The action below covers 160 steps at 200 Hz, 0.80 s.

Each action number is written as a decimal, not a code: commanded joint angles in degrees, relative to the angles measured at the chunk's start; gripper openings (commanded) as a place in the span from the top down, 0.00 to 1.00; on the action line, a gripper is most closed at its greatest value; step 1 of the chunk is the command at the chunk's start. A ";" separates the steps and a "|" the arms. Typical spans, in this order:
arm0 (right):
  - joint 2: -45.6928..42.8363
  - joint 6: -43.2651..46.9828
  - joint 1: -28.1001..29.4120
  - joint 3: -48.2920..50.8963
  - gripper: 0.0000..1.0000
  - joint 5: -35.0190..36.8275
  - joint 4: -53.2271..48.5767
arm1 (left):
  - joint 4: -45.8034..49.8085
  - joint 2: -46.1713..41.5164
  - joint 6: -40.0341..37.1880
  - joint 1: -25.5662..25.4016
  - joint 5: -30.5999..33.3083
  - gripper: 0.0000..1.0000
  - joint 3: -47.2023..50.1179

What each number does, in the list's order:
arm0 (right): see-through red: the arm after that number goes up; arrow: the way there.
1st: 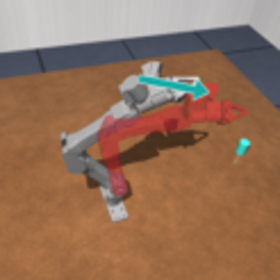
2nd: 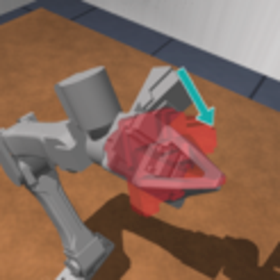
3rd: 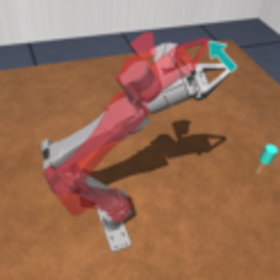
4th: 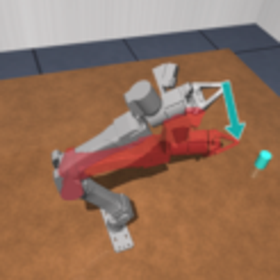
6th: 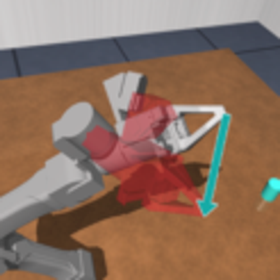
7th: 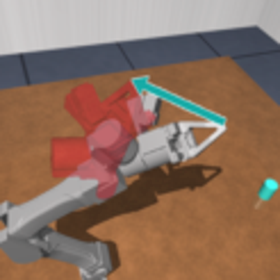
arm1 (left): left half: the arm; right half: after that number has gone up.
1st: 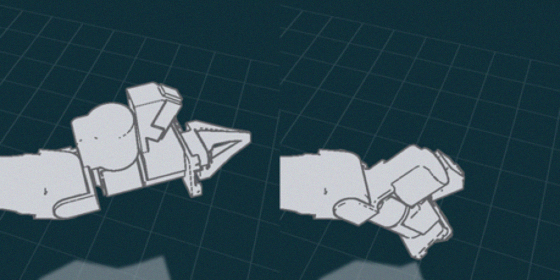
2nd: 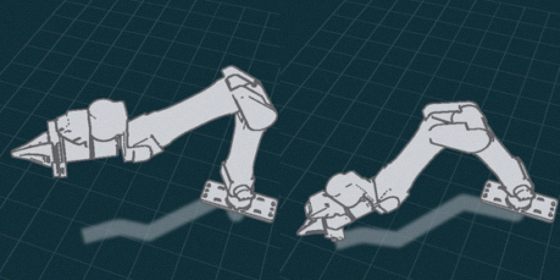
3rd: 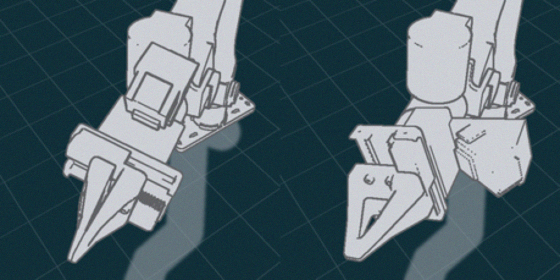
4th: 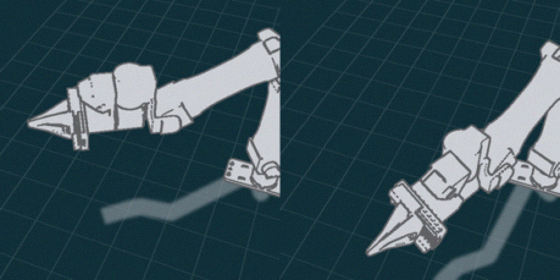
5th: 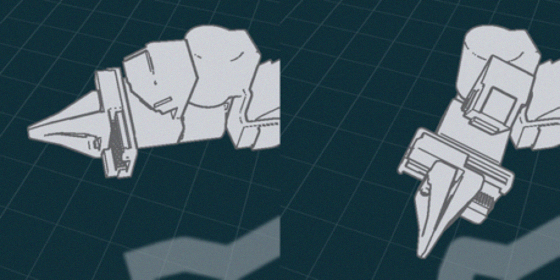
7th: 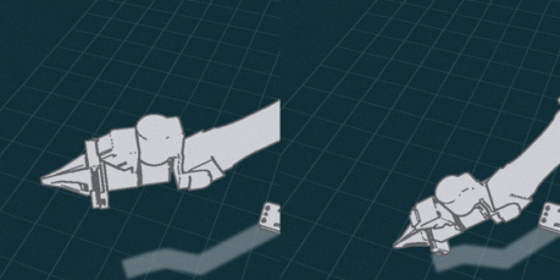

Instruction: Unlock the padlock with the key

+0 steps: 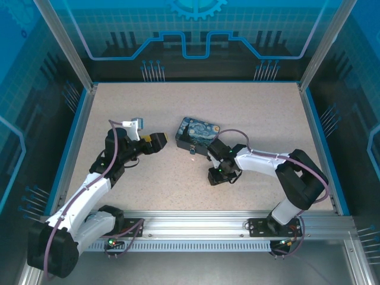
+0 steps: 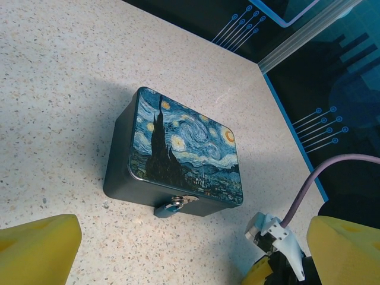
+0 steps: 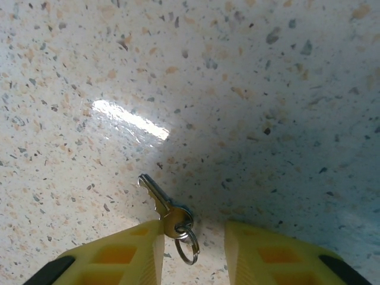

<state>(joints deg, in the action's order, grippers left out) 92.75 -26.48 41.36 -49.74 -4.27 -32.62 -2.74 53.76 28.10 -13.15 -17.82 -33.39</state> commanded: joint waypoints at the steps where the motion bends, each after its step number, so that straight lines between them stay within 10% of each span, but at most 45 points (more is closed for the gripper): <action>1: 2.64 -0.36 1.95 -0.36 0.69 -1.62 -0.69 | 1.38 -1.06 -1.72 -0.14 0.75 0.01 -0.89; 160: 9.47 -6.49 8.42 -7.24 0.81 -0.95 -2.86 | 2.73 -2.41 -4.18 -0.08 2.44 0.01 -0.41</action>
<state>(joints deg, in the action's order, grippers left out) 97.97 -31.00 45.63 -56.27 1.17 -39.00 -0.47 52.53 26.13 -13.15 -16.47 -33.39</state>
